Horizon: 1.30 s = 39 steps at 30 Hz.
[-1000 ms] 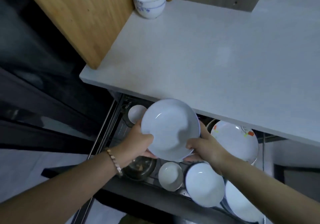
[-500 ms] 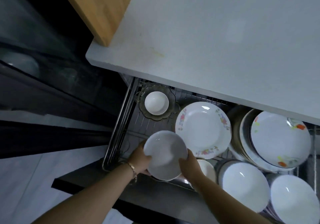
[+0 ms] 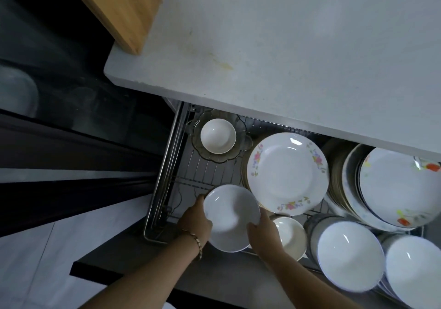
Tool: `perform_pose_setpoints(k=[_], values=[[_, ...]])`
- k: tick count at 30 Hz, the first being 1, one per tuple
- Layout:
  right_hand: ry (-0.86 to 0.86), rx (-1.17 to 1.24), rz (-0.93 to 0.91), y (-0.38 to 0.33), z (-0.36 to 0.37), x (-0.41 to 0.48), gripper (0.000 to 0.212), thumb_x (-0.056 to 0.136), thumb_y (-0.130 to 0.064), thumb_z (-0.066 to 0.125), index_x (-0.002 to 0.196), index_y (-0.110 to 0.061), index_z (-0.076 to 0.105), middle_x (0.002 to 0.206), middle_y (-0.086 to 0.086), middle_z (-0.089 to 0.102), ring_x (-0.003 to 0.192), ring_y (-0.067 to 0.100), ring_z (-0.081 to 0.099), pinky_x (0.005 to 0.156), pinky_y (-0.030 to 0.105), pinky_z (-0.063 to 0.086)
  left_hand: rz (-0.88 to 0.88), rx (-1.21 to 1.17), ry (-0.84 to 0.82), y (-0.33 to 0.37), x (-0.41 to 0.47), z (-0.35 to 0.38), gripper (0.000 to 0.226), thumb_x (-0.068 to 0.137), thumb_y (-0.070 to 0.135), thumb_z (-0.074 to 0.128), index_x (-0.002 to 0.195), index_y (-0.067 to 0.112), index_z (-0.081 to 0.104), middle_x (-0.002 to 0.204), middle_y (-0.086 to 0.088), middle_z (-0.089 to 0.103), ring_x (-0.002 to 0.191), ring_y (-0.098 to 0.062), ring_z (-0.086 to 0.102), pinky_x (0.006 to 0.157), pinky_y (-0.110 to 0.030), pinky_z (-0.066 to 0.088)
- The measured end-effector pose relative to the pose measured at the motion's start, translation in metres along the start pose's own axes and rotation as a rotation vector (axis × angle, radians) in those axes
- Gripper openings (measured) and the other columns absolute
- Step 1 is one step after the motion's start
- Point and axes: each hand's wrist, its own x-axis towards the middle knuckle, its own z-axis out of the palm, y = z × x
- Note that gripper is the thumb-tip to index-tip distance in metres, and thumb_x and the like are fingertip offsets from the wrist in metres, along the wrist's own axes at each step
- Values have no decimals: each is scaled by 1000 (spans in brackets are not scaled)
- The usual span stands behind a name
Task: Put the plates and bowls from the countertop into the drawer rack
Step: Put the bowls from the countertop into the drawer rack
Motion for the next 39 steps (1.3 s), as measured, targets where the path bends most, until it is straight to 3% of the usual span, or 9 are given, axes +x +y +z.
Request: perform_pose_setpoints(k=[6,15,18,23,30,32,34,37,39], values=[[-3,4,8,4,-4,3,38,87,-5,43,124,-11,40,118,17,60,86,28,51,60,25,36,-16,69,28,3,-4,5,55,91,10,47,141,20,28,127,-13,47,104,-30,61,82,-34,58],[-98,-181,-97,11,-24,5,42,92,-25,50,129,-9,39,126,15,60,115,33,58,94,39,47,-26,94,29,6,-13,3,45,92,21,49,134,16,34,120,-12,54,99,-26,64,78,-36,60],[-138,-221,-158,12,-33,6,43,92,-30,50,129,-11,40,125,13,60,112,32,60,95,44,51,-67,65,58,9,-16,-3,44,92,24,47,134,15,35,111,-12,58,89,-24,66,73,-35,60],[-166,-299,-230,12,-45,7,44,92,-29,49,130,-9,41,124,15,60,109,31,62,95,44,51,-118,0,48,18,-23,-2,45,93,19,47,135,10,34,112,-14,58,91,-26,61,71,-31,53],[-195,-327,-236,21,-66,6,47,92,-28,50,133,-8,40,132,16,56,120,31,54,101,37,42,-167,-95,38,33,-37,8,51,93,15,48,140,12,30,134,-14,48,113,-30,56,74,-27,49],[-270,-296,-266,23,-68,6,53,90,-28,54,138,-10,37,139,13,50,127,29,48,105,36,38,-190,-240,22,35,-36,7,65,91,16,50,148,18,19,144,-12,39,123,-32,49,86,-36,48],[-365,-169,-288,20,-66,5,57,90,-20,57,141,-11,34,142,11,45,132,29,43,108,37,35,-217,-412,-21,34,-31,4,73,90,20,52,151,26,12,150,-10,32,122,-33,46,86,-41,45],[-464,102,-274,15,-57,11,58,88,-6,58,141,-10,33,143,14,41,135,32,36,109,43,34,-228,-532,-79,35,-25,4,64,91,23,52,147,30,22,133,-13,42,104,-28,44,78,-38,42],[-472,208,-236,14,-52,14,58,89,-2,56,141,-10,32,140,12,40,132,32,37,108,43,35,-236,-609,-85,32,-20,7,55,92,22,49,143,29,29,118,-11,43,103,-28,43,87,-43,45]])
